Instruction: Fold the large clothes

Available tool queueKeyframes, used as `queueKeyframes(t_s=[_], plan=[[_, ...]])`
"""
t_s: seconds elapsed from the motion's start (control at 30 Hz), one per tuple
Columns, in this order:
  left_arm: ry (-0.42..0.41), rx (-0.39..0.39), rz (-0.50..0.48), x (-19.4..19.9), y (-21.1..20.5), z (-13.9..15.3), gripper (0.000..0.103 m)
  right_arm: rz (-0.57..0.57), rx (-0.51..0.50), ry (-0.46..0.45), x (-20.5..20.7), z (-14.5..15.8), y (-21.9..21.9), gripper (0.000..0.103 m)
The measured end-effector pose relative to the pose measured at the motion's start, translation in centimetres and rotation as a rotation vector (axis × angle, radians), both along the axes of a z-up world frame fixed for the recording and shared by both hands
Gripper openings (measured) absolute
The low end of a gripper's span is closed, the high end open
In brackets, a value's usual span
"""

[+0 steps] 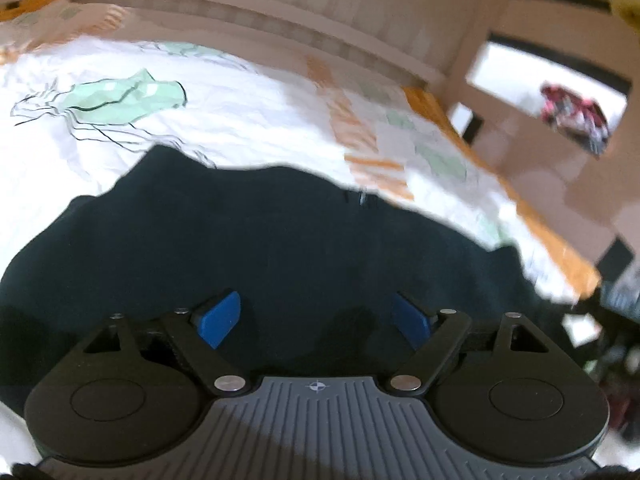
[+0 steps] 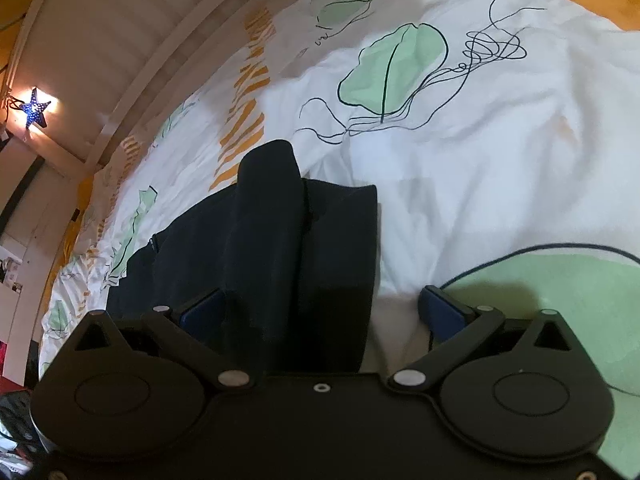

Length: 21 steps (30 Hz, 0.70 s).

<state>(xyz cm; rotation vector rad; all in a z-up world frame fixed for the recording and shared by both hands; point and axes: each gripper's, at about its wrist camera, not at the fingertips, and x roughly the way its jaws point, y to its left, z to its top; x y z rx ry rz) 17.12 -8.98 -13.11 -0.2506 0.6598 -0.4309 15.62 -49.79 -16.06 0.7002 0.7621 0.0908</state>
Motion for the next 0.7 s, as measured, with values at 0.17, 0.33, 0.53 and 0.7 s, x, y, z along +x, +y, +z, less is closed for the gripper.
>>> queueKeyframes(t_s=[0.17,0.33,0.53,0.7], plan=[[-0.071,-0.038,-0.027,-0.6,-2.0,1.8,0.07,-0.006,0.015,-0.009,-0.3,-0.1,-0.2,0.103],[-0.021,-0.09,-0.095,0.0,-4.2,1.2,0.03,-0.016,0.046,-0.018,-0.6,-0.2,-0.5,0.103],[0.101,-0.167,-0.061,0.9,-3.5,-3.5,0.009,-0.018,0.061,-0.017,-0.7,-0.1,-0.6,0.103],[0.133,-0.185,-0.045,1.3,-2.8,-3.6,0.003,0.039,0.076,0.012,-0.6,0.5,-0.7,0.103]])
